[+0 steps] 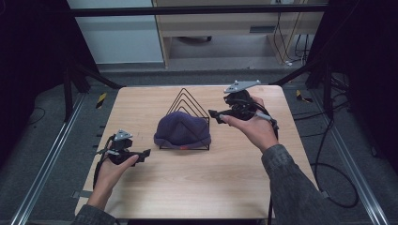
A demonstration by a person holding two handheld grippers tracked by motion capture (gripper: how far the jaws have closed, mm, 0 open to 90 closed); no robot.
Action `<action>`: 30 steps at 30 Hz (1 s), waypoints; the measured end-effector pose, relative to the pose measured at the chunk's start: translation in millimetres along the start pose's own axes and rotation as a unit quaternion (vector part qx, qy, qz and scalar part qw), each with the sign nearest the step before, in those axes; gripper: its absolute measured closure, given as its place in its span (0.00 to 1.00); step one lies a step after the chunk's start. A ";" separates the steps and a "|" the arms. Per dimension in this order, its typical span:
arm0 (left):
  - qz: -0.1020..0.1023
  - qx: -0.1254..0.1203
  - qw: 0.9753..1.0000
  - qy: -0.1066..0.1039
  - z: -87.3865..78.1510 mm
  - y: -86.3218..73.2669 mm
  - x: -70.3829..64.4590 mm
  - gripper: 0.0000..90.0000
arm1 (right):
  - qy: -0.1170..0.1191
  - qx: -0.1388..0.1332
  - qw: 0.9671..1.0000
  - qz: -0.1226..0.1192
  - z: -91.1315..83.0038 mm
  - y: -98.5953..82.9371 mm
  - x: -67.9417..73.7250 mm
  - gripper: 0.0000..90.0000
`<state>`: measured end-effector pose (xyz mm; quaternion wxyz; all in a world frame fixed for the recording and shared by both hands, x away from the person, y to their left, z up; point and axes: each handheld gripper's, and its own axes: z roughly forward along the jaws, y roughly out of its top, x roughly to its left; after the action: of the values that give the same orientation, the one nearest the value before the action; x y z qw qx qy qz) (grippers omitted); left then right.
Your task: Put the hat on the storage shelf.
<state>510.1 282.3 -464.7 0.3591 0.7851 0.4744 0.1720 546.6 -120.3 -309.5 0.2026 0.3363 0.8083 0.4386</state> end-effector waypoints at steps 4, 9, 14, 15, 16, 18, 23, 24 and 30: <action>-0.004 0.019 1.000 0.001 5.8 -5.7 3.7 0.08 | -0.019 -0.008 1.000 0.006 -5.5 -3.5 -6.0 0.18; -0.012 0.043 0.999 0.011 12.2 -14.1 10.6 0.07 | -0.041 -0.013 0.999 0.020 -15.9 -13.4 -14.9 0.12; -0.011 0.066 0.998 0.020 16.9 -20.2 14.1 0.06 | -0.048 -0.014 0.998 0.037 -26.0 -29.4 -26.4 0.10; -0.008 0.070 0.997 0.022 17.5 -20.7 14.3 0.06 | -0.048 -0.014 0.998 0.039 -27.9 -33.0 -28.8 0.10; -0.006 0.073 0.997 0.024 18.2 -21.4 13.6 0.05 | -0.050 -0.013 0.998 0.043 -29.7 -36.6 -31.1 0.10; 0.007 0.078 0.997 0.027 19.0 -21.9 12.2 0.04 | -0.049 -0.013 0.997 0.052 -33.1 -44.2 -35.3 0.09; 0.017 0.079 0.996 0.031 20.2 -22.9 9.8 0.02 | -0.051 -0.004 0.996 0.069 -39.8 -65.9 -43.2 0.11; 0.018 0.078 0.996 0.034 20.0 -23.0 10.0 0.03 | -0.054 -0.002 0.996 0.070 -40.3 -71.1 -44.9 0.11; 0.019 0.070 0.996 0.047 19.6 -26.0 15.2 0.02 | -0.082 0.019 0.992 0.092 -34.4 -109.6 -50.0 0.15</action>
<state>513.4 295.3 -498.1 0.2771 0.8083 0.4868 0.1816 519.7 -218.7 -382.2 0.2207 0.4478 0.7627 0.4111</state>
